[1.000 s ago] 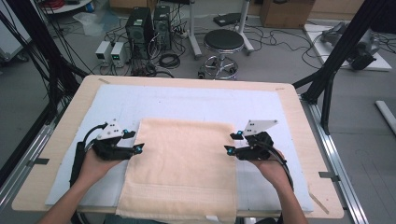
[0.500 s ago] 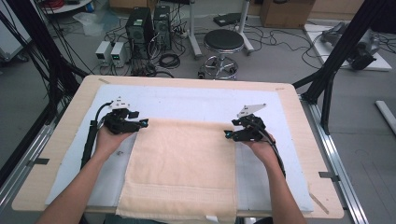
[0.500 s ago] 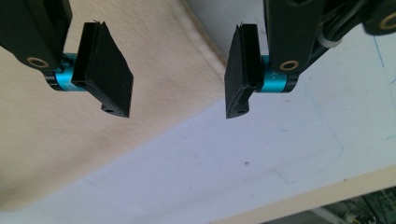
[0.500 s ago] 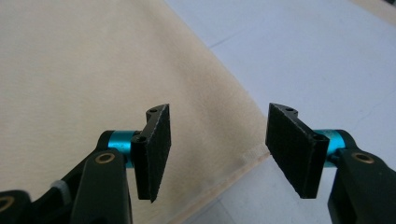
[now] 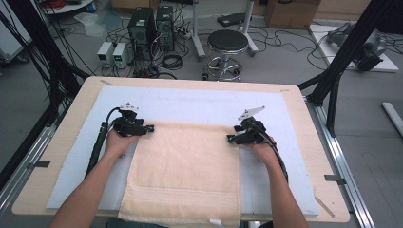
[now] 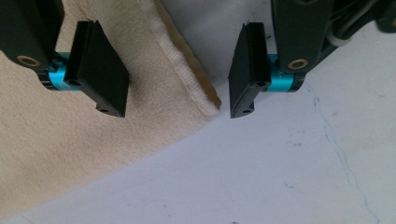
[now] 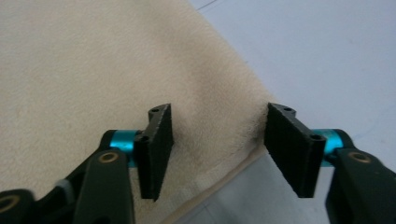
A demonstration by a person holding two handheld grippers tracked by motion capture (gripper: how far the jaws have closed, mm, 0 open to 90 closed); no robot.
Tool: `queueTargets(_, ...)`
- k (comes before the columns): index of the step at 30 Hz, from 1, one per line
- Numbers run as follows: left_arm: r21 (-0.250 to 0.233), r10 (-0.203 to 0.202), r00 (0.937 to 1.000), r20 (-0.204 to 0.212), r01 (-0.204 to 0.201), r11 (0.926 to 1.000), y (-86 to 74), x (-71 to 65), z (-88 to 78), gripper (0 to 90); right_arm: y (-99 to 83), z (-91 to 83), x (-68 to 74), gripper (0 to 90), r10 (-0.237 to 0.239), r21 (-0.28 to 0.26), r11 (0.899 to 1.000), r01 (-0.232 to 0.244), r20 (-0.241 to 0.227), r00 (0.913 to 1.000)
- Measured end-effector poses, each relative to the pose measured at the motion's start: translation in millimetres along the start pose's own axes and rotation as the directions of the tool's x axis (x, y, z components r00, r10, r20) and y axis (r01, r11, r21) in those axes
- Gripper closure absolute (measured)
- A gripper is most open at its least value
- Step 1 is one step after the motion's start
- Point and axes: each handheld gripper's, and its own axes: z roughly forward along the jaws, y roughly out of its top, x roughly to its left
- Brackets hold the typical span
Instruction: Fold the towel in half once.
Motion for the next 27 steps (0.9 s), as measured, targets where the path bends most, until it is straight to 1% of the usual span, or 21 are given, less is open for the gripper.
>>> queueTargets(2, 0.000, 0.009, 0.9999, 0.009, -0.009, 1.0000, 0.0, -0.5, -0.3, 49.4, 0.0, 0.7, -1.0, 53.5, 0.024, -0.005, 1.000, -0.024, -0.033, 0.9992)
queueTargets(3, -0.001, 0.013, 0.9998, 0.016, -0.013, 0.9999, -0.1, -1.3, -0.1, 54.7, 0.2, 0.8, -1.9, 58.1, 0.029, -0.007, 1.000, -0.029, -0.047, 0.9985)
queueTargets(4, -0.003, 0.009, 0.9996, 0.025, -0.009, 1.0000, 0.1, -2.6, 0.3, 60.8, 0.4, 1.1, -2.3, 63.3, 0.033, -0.011, 0.999, -0.033, -0.060, 0.9977)
queueTargets(5, -0.001, 0.000, 0.9990, 0.044, 0.000, 1.0000, 0.0, -3.4, 0.6, 68.6, 1.2, 1.6, -2.4, 68.3, 0.029, -0.011, 1.000, -0.029, -0.070, 0.9971)
queueTargets(6, 0.004, -0.014, 0.9990, 0.043, 0.013, 0.9999, 0.0, -5.0, 0.6, 74.1, 2.6, 2.2, -1.6, 73.9, 0.014, -0.008, 1.000, -0.015, -0.075, 0.9971)
queueTargets(7, 0.003, -0.022, 0.9988, 0.045, 0.022, 0.9998, 0.2, -5.9, 0.4, 77.0, 4.9, 2.1, 0.8, 77.6, -0.001, 0.000, 1.000, 0.001, -0.068, 0.9977)
queueTargets(8, 0.012, -0.008, 0.9992, 0.039, 0.008, 0.9999, 0.9, -6.3, -0.8, 79.5, 7.5, 2.3, 3.5, 79.3, -0.027, 0.005, 1.000, 0.028, -0.048, 0.9985)
queueTargets(9, 0.015, 0.002, 0.9996, 0.028, -0.002, 0.9999, 1.5, -6.8, -2.1, 80.6, 9.8, 3.1, 5.7, 80.2, -0.038, 0.009, 0.999, 0.039, -0.037, 0.9986)
queueTargets(10, 0.014, 0.006, 0.9999, 0.015, -0.006, 0.9999, 2.3, -6.7, -3.2, 81.5, 11.9, 3.5, 7.5, 81.1, -0.033, 0.016, 0.999, 0.034, -0.029, 0.9990)
queueTargets(12, -0.008, 0.001, 0.9998, -0.022, -0.001, 1.0000, 4.9, -4.9, -7.1, 82.5, 17.8, 3.6, 7.6, 81.9, -0.030, 0.012, 0.999, 0.031, -0.020, 0.9993)
queueTargets(14, -0.038, -0.029, 0.9981, -0.054, 0.027, 0.9989, 9.4, -0.9, -10.0, 82.8, 24.4, 3.3, 6.3, 82.5, -0.017, -0.010, 1.000, 0.017, -0.015, 0.9997)
queueTargets(16, -0.054, -0.045, 0.9953, -0.086, 0.040, 0.9977, 17.5, 3.0, -12.2, 82.9, 34.6, 4.2, 2.8, 82.6, -0.007, -0.032, 0.999, 0.007, -0.001, 1.0000)
queueTargets(19, -0.074, -0.038, 0.9905, -0.133, 0.028, 0.9969, 34.6, 8.4, -16.4, 82.8, 53.1, 4.3, -4.5, 82.6, 0.002, -0.055, 0.998, -0.001, 0.021, 0.9998)
queueTargets(20, -0.078, -0.037, 0.9898, -0.138, 0.026, 0.9966, 41.3, 11.2, -18.5, 82.8, 59.4, 4.2, -7.8, 82.6, -0.003, -0.065, 0.998, 0.005, 0.031, 0.9995)
queueTargets(21, -0.088, -0.039, 0.9887, -0.145, 0.027, 0.9958, 47.9, 13.3, -20.9, 82.8, 66.2, 3.1, -10.7, 82.6, 0.012, -0.062, 0.998, -0.010, 0.034, 0.9993)
queueTargets(22, -0.095, -0.040, 0.9878, -0.151, 0.026, 0.9952, 54.7, 15.4, -23.4, 82.8, 71.8, 1.5, -13.8, 82.6, 0.006, -0.078, 0.997, -0.003, 0.045, 0.9990)
queueTargets(23, -0.109, -0.046, 0.9879, -0.148, 0.030, 0.9936, 61.4, 17.1, -25.6, 82.8, 77.9, 0.5, -17.7, 82.5, 0.019, -0.077, 0.997, -0.015, 0.050, 0.9986)
queueTargets(24, -0.124, -0.045, 0.9876, -0.150, 0.027, 0.9919, 69.1, 19.3, -28.3, 82.7, 83.0, -0.9, -20.7, 82.3, 0.019, -0.083, 0.996, -0.014, 0.067, 0.9976)
queueTargets(25, -0.129, -0.045, 0.9864, -0.158, 0.025, 0.9914, 73.0, 19.6, -29.1, 82.5, 89.3, -2.1, -25.2, 79.6, 0.024, -0.082, 0.996, -0.018, 0.072, 0.9971)
queueTargets(26, -0.133, -0.029, 0.9853, -0.168, 0.006, 0.9910, 76.6, 19.9, -29.7, 81.3, 92.5, -2.6, -27.6, 75.9, 0.026, -0.082, 0.996, -0.020, 0.078, 0.9966)
queueTargets(27, -0.136, -0.016, 0.9827, -0.185, -0.010, 0.9907, 78.6, 19.7, -29.6, 77.4, 95.3, -3.4, -30.7, 67.4, 0.027, -0.086, 0.996, -0.018, 0.101, 0.9945)
